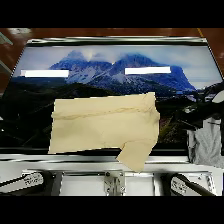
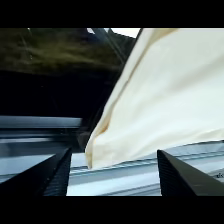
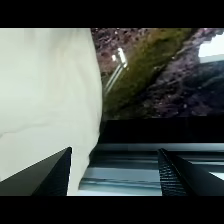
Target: Fold the shirts.
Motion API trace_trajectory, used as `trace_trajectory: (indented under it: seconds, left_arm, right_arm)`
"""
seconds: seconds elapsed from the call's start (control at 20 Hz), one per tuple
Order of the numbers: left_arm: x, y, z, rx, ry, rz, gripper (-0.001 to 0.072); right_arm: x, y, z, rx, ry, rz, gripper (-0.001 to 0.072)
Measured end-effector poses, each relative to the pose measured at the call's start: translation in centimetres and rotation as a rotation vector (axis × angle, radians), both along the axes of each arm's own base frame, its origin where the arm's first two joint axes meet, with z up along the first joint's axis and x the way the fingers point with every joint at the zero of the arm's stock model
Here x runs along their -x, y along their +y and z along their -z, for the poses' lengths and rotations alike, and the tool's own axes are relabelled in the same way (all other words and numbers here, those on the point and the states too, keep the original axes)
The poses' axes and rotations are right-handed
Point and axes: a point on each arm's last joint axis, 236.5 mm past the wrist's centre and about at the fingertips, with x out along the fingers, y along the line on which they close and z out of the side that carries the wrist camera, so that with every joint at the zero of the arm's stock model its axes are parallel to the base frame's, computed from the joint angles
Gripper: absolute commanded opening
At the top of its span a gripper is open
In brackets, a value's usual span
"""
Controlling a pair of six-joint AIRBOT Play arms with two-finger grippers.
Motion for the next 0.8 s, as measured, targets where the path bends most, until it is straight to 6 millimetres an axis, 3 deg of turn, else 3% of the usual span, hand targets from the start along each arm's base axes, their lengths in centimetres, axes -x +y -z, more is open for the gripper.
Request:
trace_trajectory:
  seconds: [0.15,0.45,0.5,0.55,0.65,0.75,0.8]
  left_arm:
    - [1.2,-1.3,1.6,0.019,-0.005,-0.024,0.0621]
    - [2.1,-3.6,2.8,0.083,-0.002,-0.044,0.0618]
    - [2.2,-4.0,2.9,0.094,0.004,-0.05,0.0566]
    - [2.4,-4.3,3.1,0.106,0.008,-0.051,0.047]
    - [2.5,-4.3,3.6,0.099,-0.002,-0.048,0.013]
    - [1.7,-4.4,4.0,0.098,-0.037,-0.061,0.0035]
    - [1.5,-4.6,3.9,0.108,-0.048,-0.062,0.0035]
  right_arm:
    - [0.4,0.3,0.8,-0.019,-0.033,0.031,0.0645]
    - [0.1,0.3,1.2,-0.02,-0.073,0.057,0.0646]
    - [0.1,0.4,1.2,-0.02,-0.076,0.059,0.0645]
    - [0.0,0.3,1.2,-0.02,-0.081,0.062,0.0645]
    - [0.0,0.3,1.2,-0.02,-0.08,0.066,0.0646]
    - [0.0,0.3,1.3,-0.02,-0.077,0.071,0.0645]
    - [0.2,0.3,1.4,-0.02,-0.072,0.074,0.0645]
